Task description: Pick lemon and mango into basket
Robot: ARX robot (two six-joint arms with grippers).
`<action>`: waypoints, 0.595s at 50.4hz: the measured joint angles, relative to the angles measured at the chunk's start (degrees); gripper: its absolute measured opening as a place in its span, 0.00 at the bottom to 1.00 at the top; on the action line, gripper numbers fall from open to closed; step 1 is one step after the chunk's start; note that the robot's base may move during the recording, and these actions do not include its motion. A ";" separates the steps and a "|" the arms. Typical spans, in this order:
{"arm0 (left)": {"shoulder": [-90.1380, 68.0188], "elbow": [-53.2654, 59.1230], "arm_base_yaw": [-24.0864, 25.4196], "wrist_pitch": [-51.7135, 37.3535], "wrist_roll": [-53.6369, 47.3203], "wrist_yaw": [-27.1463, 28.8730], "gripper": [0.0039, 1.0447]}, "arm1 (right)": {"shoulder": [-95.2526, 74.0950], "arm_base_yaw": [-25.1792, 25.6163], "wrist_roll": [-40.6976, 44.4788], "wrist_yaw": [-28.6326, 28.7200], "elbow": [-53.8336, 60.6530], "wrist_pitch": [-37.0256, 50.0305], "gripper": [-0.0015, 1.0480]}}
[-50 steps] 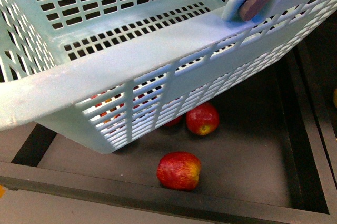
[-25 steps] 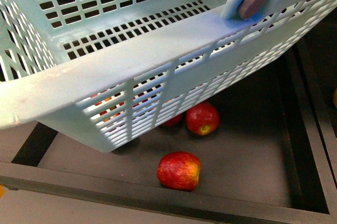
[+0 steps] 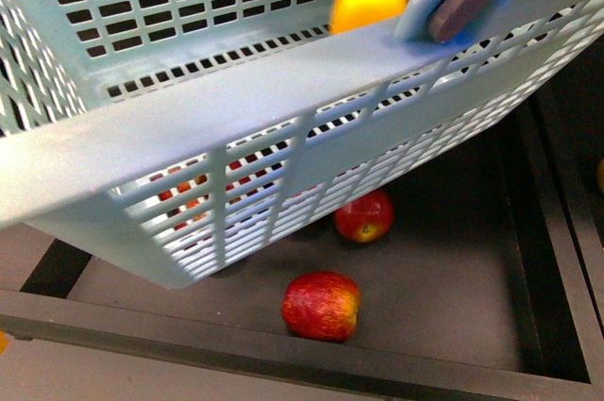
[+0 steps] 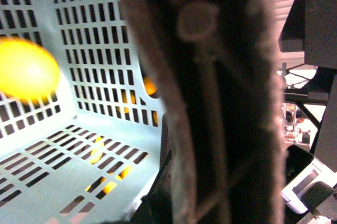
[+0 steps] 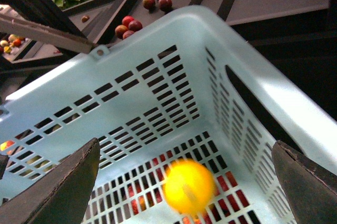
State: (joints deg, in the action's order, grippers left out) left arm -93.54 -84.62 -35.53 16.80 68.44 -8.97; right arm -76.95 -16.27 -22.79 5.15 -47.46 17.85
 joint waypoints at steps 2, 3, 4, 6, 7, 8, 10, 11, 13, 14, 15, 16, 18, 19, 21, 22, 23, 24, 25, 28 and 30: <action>0.00 0.00 -0.04 0.00 0.04 0.02 0.04 | 1.03 0.87 -0.02 -0.02 0.39 -0.37 0.92; 0.00 0.00 -0.04 0.00 0.02 0.02 0.04 | 1.86 1.46 -0.07 0.00 0.72 -0.66 0.92; 0.00 0.00 -0.04 0.00 -0.04 0.46 0.04 | 2.99 2.49 -0.13 0.00 1.11 -1.09 0.92; 0.00 0.00 -0.04 0.00 -0.26 0.61 0.04 | 4.72 4.17 -0.13 -0.50 1.81 -1.70 0.92; 0.00 0.00 0.02 0.00 -0.39 0.74 0.04 | 5.68 5.14 -0.04 -1.05 2.21 -2.03 0.92; 0.00 0.00 0.07 0.00 -0.39 0.79 0.04 | 6.71 6.16 0.17 -1.53 2.62 -2.40 0.92; 0.00 0.00 0.13 0.00 -0.31 0.77 0.04 | 8.20 7.89 0.52 -2.27 3.23 -2.93 0.92; 0.00 0.00 0.15 0.00 -0.35 0.81 0.04 | 8.44 8.20 0.59 -2.40 3.32 -3.04 0.92; 0.00 0.00 0.15 0.00 -0.26 0.81 0.04 | 10.21 10.49 1.25 -2.99 4.02 -3.93 0.92; 0.00 0.00 0.15 0.00 -0.26 0.72 0.04 | 11.21 11.87 1.64 -3.26 4.44 -4.55 0.92; 0.00 0.00 0.15 0.00 -0.22 0.59 0.04 | 12.22 13.27 2.21 -3.50 4.83 -5.18 0.92; 0.00 0.00 0.15 0.00 -0.22 0.48 0.04 | 13.25 14.69 2.80 -3.56 5.27 -5.84 0.92; 0.00 0.00 0.13 0.00 -0.24 0.31 0.04 | 15.04 17.27 3.65 -3.82 6.08 -6.67 0.92; 0.00 0.00 0.11 0.00 -0.22 0.24 0.04 | 15.67 18.21 4.46 -3.85 6.51 -6.49 0.91; 0.00 0.00 0.09 0.00 -0.22 0.20 0.04 | 16.28 18.95 6.03 -3.50 7.32 -4.76 0.89; 0.00 0.00 0.09 0.00 -0.20 0.20 0.04 | 16.92 19.50 7.41 -3.26 8.50 -2.12 0.86; 0.00 0.00 0.09 0.00 -0.20 0.22 0.04 | 17.07 19.58 8.39 -3.21 8.81 -1.44 0.85; 0.00 0.00 0.07 0.00 -0.13 0.15 0.04 | 17.90 19.80 10.36 -2.99 10.51 1.64 0.81; 0.00 0.00 0.07 0.00 -0.13 0.15 0.04 | 18.05 19.80 11.30 -2.95 10.86 2.23 0.80; 0.00 0.00 0.02 0.00 -0.17 0.20 0.04 | 19.85 19.08 15.52 -3.13 14.62 6.97 0.71; 0.00 0.00 -0.02 0.00 -0.22 0.20 0.04 | 20.70 18.03 17.40 -4.48 16.59 8.37 0.66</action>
State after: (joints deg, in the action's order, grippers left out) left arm -93.54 -84.62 -35.55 16.80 68.23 -8.78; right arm -56.25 1.76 -5.39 0.67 -30.87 26.22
